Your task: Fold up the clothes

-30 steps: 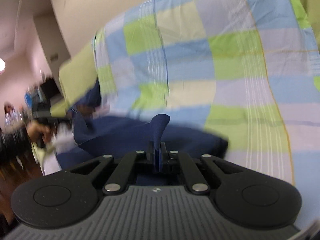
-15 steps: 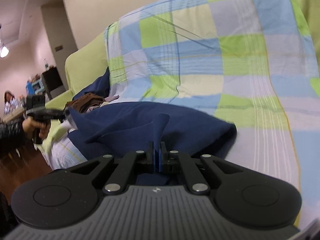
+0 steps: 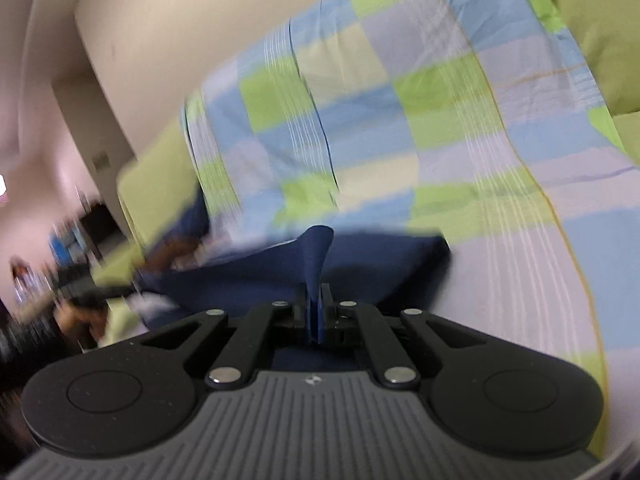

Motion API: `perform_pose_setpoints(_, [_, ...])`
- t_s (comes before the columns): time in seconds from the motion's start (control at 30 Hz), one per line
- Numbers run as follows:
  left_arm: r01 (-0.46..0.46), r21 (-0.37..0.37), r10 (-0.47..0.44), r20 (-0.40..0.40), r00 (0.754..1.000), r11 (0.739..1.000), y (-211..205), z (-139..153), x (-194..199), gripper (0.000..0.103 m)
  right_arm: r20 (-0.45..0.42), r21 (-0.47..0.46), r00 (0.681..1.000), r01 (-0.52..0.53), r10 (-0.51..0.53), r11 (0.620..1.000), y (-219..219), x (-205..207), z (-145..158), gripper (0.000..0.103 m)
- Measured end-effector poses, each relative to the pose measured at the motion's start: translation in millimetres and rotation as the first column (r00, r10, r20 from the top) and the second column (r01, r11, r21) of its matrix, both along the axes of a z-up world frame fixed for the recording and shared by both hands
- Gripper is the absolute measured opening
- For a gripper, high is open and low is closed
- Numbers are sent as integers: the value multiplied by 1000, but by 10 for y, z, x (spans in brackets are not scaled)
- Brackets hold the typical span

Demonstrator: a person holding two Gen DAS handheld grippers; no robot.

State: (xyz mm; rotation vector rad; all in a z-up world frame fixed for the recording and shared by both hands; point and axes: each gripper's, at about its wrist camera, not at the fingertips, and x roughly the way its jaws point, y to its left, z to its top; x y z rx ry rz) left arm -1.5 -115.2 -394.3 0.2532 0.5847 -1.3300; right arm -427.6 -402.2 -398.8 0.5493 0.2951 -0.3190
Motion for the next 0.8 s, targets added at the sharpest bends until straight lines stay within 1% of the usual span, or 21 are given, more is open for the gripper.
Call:
perform_pose_setpoints(0.03, [-9, 0, 9, -4, 1000, 1000, 30, -24, -16, 1, -18, 0, 1000, -4, 4, 1000, 20, 2, -46, 3])
perform_pose_setpoints(0.07, [-20, -5, 20, -7, 1000, 1000, 66, -25, -23, 3, -39, -6, 999, -5, 5, 1000, 49, -6, -100, 3])
perform_pose_setpoints(0.13, [-39, -3, 39, -2, 999, 999, 130, -7, -33, 6, -50, -2, 999, 9, -9, 1000, 76, -44, -147, 3])
perform_pose_setpoints(0.17, [-46, 6, 46, 6, 999, 999, 167, 4, -38, 11, -53, 1, 998, 17, -17, 1000, 88, -64, -167, 3])
perform_pose_setpoints(0.3, [-89, 38, 87, 35, 996, 995, 329, 68, -42, 11, -71, -14, 992, 108, -109, 994, 207, -267, -133, 6])
perform_pose_setpoints(0.37, [-121, 28, 119, 55, 991, 992, 408, 148, -67, 10, -67, -30, 984, 166, -168, 986, 278, -355, -76, 7])
perform_pose_setpoints(0.43, [-124, -2, 124, 74, 990, 992, 422, 246, -119, 11, -48, -50, 975, 212, -215, 976, 377, -389, 16, 9])
perform_pose_setpoints(0.47, [-116, -18, 117, 83, 990, 993, 403, 295, -152, 11, -43, -56, 975, 218, -220, 974, 400, -385, 40, 9])
perform_pose_setpoints(0.5, [-102, -30, 104, 90, 990, 994, 356, 331, -183, 16, -25, -77, 975, 218, -220, 973, 472, -350, 109, 9])
perform_pose_setpoints(0.53, [-87, -39, 91, 96, 991, 995, 300, 357, -208, 18, 3, -105, 979, 202, -203, 974, 582, -257, 213, 9])
perform_pose_setpoints(0.6, [-47, -57, 53, 105, 993, 997, 124, 406, -263, 25, 33, -107, 988, 152, -149, 983, 681, -34, 307, 13])
perform_pose_setpoints(0.67, [-18, -65, 25, 106, 994, 998, -82, 405, -276, 26, 30, -109, 995, 102, -99, 989, 731, 249, 338, 15])
perform_pose_setpoints(0.7, [-11, -54, 17, 103, 995, 998, -156, 379, -260, 26, 28, -105, 996, 81, -79, 991, 736, 348, 338, 15])
perform_pose_setpoints(0.77, [8, -17, -6, 90, 996, 1000, -358, 288, -234, 26, -12, -86, 999, 32, -34, 996, 729, 684, 282, 15])
perform_pose_setpoints(0.8, [17, 10, -18, 82, 996, 1000, -411, 242, -226, 26, -33, -81, 999, 16, -19, 997, 728, 784, 260, 15])
